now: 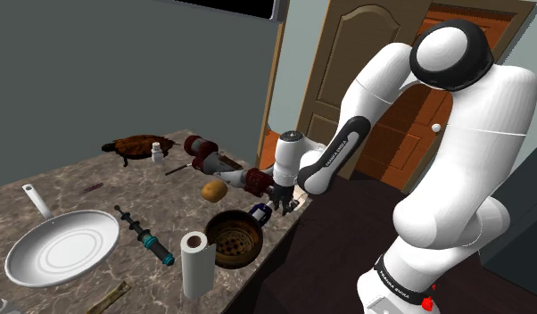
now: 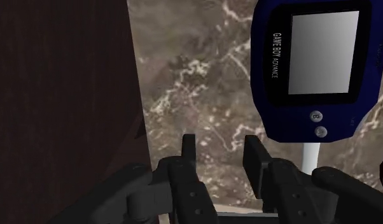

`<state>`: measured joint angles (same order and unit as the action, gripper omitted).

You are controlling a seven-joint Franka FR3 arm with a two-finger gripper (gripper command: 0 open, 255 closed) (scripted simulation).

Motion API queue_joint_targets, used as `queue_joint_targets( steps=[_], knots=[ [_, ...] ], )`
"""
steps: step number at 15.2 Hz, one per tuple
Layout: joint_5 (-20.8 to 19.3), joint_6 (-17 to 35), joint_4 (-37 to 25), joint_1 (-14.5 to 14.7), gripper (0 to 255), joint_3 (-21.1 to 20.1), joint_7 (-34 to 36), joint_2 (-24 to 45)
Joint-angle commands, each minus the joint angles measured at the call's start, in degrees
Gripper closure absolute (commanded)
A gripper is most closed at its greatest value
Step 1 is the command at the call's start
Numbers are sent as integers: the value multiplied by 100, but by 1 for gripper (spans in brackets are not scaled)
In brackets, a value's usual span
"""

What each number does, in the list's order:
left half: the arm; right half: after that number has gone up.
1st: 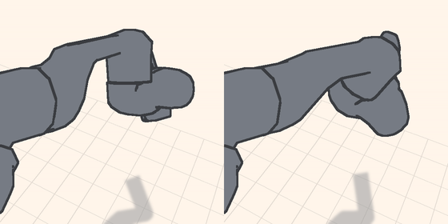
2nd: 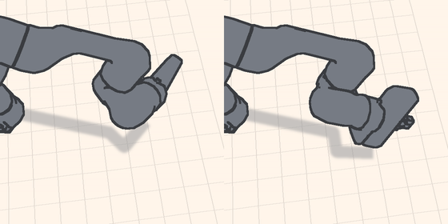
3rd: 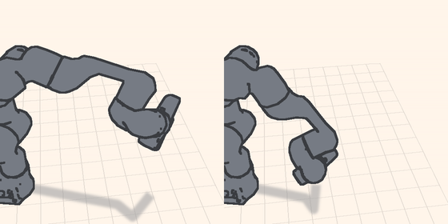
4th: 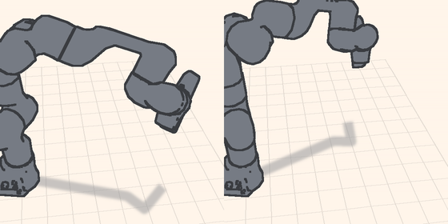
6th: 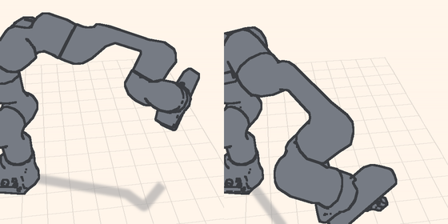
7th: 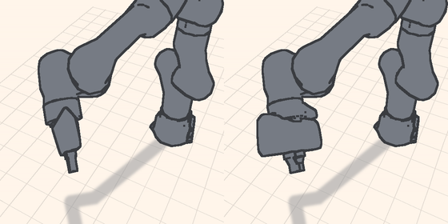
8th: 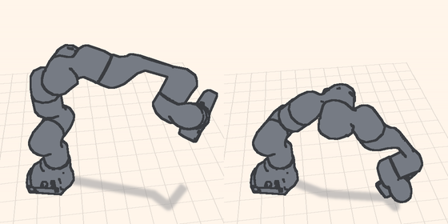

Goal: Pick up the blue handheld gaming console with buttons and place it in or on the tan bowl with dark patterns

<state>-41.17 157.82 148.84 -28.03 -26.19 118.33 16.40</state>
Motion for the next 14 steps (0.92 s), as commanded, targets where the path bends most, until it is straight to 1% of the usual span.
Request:
queue_joint_targets(
  steps=[1,4,5,8,12,14],
  knots=[
    [71,170,-115,-131,0,-60,-321,112],
    [400,571,-473,-642,0,-430,-1370,497],
    [476,634,-562,-795,0,-561,-1612,601],
    [107,776,-693,-501,0,-206,-1320,868],
    [-284,975,-880,-100,0,259,-994,1208],
    [-333,1004,-908,-43,0,323,-952,1257]
  ],
)
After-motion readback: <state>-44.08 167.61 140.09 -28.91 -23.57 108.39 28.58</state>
